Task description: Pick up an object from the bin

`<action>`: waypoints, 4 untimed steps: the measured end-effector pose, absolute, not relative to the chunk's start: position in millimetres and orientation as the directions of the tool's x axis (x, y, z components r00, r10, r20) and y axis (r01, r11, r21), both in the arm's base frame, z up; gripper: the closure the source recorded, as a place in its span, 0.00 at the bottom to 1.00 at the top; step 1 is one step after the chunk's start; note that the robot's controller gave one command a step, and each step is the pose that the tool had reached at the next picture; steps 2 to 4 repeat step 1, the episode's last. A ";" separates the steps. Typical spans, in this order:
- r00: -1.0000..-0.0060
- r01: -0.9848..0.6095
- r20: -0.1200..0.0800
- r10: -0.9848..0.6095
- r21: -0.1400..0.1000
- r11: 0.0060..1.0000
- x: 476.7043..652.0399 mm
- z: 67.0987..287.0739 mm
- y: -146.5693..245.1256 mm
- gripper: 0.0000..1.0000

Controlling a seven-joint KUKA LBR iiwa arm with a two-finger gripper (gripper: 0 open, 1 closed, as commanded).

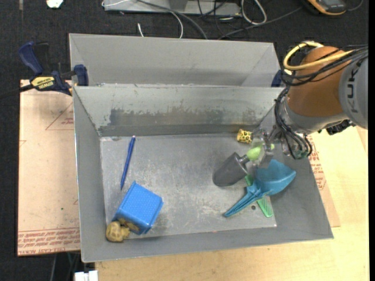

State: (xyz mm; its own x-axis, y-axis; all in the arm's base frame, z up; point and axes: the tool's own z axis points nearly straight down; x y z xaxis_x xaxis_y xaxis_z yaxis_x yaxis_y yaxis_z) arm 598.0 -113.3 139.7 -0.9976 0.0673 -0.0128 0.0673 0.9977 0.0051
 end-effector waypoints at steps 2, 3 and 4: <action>-1.000 0.015 -0.010 0.015 0.005 1.000 599.2 200.0 -104.2 1.00; -1.000 0.015 -0.010 0.015 0.005 1.000 599.2 200.0 -104.2 1.00; -1.000 0.015 -0.010 0.015 0.005 1.000 599.2 200.0 -104.2 1.00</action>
Offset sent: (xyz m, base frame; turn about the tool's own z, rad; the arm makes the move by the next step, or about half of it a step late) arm 0.0011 0.0129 0.0614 0.0090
